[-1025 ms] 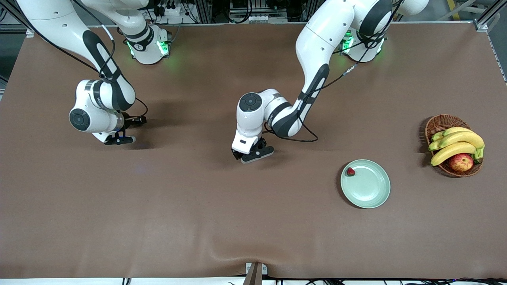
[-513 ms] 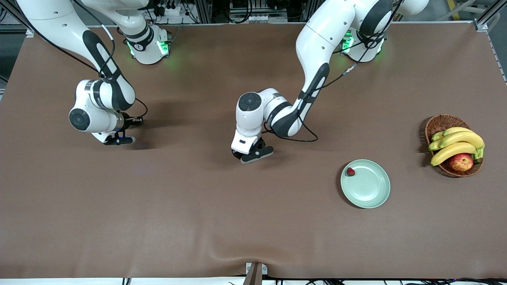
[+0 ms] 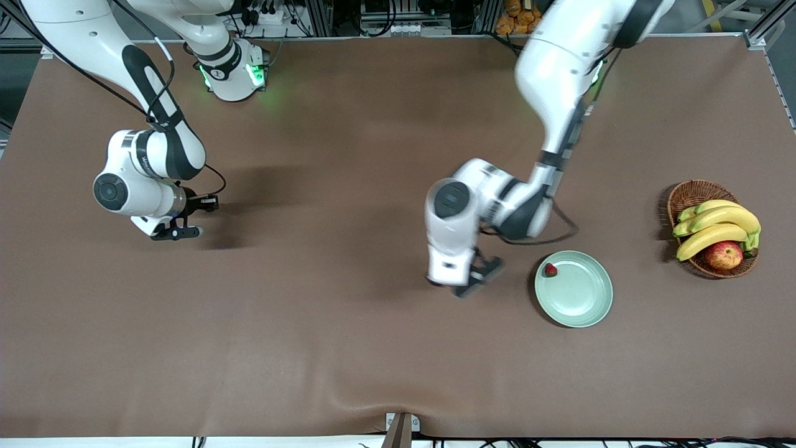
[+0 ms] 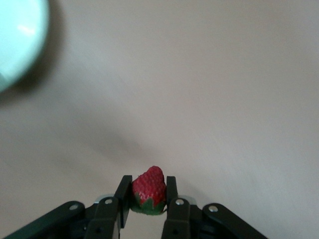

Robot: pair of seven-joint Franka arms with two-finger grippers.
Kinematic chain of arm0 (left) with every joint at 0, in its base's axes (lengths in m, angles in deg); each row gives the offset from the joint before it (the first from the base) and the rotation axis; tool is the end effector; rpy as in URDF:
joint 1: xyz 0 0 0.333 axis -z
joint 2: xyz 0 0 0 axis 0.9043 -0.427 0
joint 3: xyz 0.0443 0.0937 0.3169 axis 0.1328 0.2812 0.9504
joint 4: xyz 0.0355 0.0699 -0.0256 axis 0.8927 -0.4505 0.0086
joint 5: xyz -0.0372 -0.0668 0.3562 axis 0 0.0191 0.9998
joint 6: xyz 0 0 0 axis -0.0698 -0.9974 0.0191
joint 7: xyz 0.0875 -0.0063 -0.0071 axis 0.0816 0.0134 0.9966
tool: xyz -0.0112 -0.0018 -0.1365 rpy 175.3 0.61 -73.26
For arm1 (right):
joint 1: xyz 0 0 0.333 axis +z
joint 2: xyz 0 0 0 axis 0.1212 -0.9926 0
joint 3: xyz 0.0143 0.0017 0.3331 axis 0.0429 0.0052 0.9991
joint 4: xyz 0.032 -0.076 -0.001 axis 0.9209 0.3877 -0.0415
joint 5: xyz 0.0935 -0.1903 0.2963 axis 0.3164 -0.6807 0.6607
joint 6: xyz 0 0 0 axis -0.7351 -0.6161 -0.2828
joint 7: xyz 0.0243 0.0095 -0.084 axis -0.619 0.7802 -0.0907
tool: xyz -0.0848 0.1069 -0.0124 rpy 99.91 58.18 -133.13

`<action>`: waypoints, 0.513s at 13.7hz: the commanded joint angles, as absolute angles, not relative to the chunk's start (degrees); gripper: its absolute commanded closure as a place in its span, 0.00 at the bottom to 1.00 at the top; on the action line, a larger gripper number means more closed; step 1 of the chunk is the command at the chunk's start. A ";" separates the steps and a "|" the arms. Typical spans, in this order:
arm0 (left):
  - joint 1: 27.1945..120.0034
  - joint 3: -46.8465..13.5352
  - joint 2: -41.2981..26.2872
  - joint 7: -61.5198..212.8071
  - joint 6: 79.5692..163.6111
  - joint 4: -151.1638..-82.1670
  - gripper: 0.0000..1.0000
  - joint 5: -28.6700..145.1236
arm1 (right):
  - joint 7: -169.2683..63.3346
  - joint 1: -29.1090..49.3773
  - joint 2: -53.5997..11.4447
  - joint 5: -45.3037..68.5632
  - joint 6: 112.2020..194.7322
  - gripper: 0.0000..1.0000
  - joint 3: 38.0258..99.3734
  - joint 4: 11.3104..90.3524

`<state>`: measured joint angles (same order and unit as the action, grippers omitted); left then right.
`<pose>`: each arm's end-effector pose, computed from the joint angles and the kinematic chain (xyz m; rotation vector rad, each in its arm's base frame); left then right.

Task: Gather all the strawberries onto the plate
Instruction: 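Drop the strawberry onto the plate with the left gripper while the right gripper grasps another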

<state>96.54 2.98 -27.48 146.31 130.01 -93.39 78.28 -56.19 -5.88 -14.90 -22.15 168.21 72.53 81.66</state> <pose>0.6399 -0.3670 0.2600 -2.8861 -1.0539 -0.2760 0.4854 -0.0022 0.2175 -3.0552 -0.1424 0.4481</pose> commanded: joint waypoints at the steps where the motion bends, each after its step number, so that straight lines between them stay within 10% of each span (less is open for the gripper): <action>1: 90.41 2.37 -26.27 146.36 128.62 -94.47 1.00 79.43 | -54.88 -2.06 -14.93 -22.40 164.68 0.86 72.92 76.02; 7: 82.22 2.37 -26.62 143.72 125.89 -95.96 1.00 79.44 | -46.11 10.41 -18.70 -16.55 164.76 0.88 72.92 64.94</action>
